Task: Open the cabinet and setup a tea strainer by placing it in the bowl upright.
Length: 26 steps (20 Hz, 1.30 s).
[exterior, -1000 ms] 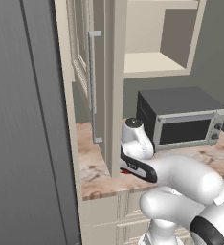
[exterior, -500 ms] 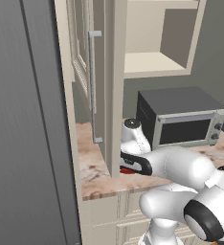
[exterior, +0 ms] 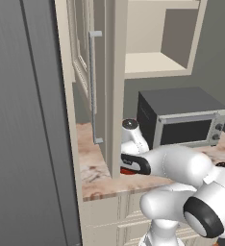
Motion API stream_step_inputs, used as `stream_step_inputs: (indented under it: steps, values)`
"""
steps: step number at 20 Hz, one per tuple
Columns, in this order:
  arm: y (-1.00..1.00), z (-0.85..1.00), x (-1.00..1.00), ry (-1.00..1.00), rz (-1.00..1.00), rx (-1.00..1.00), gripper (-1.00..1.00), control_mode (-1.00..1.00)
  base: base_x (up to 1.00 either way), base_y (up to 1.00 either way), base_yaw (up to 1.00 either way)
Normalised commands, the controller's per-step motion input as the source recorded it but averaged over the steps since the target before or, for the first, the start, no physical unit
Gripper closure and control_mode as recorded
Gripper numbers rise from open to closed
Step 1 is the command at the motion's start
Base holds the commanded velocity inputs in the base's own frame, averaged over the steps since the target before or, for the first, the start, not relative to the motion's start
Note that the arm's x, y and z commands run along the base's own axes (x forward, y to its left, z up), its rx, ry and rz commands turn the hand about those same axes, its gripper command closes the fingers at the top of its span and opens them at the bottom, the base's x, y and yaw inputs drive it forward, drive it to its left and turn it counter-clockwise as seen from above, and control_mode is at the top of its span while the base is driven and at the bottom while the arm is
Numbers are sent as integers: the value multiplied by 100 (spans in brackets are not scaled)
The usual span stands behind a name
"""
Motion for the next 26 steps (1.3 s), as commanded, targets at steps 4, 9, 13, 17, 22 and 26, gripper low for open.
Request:
stream_step_inputs:
  steps: [4, 9, 13, 17, 22, 26]
  values:
    - [1, 0, 0, 0, 0, 0, 100, -100, 0, 0, 0]
    - [0, 0, 0, 0, 0, 0, -100, -100, 0, 0, 0]
    - [0, 0, 0, 0, 0, 0, -100, -100, 0, 0, 0]
    - [0, 0, 0, 0, 0, 0, -100, -100, 0, 0, 0]
    - [0, 1, 0, 0, 0, 0, -100, -100, 0, 0, 0]
    - [0, 20, -10, 0, 0, -1, -100, -100, 0, 0, 0]
